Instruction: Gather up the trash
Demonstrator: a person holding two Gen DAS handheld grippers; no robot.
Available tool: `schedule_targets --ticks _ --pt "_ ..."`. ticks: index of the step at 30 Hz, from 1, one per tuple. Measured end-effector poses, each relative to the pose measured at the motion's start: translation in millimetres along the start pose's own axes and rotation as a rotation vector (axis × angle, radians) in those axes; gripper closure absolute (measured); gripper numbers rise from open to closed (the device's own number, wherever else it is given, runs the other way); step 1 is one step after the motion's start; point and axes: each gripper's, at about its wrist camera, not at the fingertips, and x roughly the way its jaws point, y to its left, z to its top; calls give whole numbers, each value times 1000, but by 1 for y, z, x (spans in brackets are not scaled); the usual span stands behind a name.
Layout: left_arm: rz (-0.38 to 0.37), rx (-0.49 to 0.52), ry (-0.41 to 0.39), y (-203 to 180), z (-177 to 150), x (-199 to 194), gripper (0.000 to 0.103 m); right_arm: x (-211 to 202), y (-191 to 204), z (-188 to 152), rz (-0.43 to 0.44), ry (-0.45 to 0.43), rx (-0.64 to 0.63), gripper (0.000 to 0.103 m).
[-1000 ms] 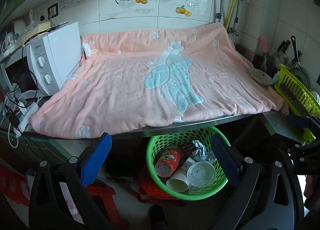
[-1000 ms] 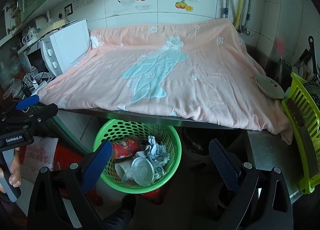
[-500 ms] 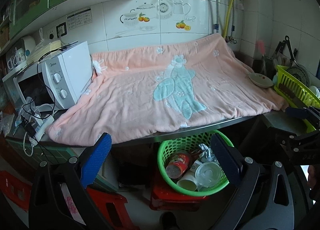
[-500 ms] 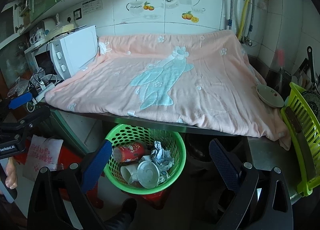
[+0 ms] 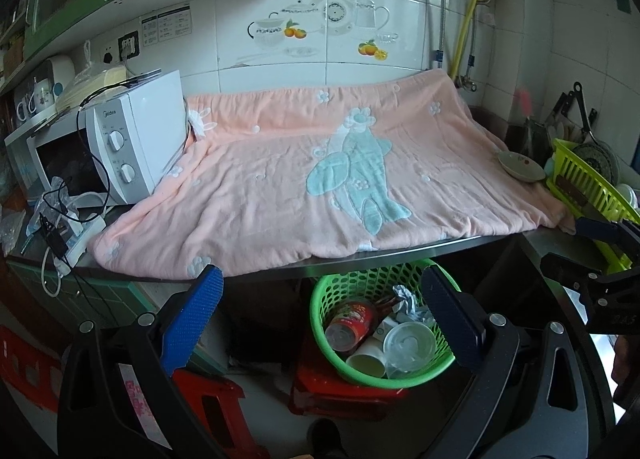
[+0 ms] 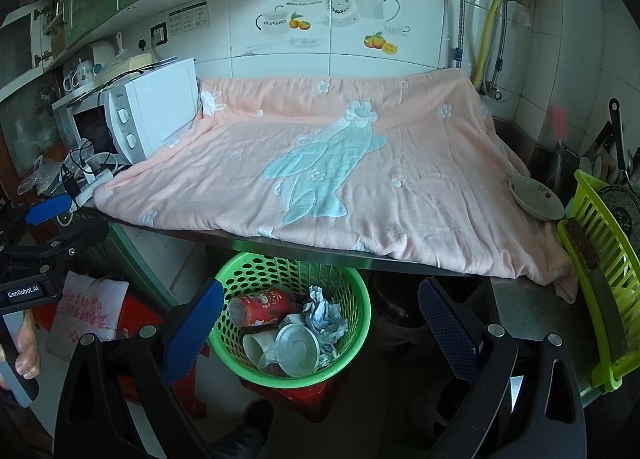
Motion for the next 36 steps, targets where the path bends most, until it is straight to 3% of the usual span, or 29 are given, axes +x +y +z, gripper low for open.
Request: schedule_targets --ticks 36 --pt "1 10 21 -1 -1 10 5 5 -2 -1 -3 12 15 8"
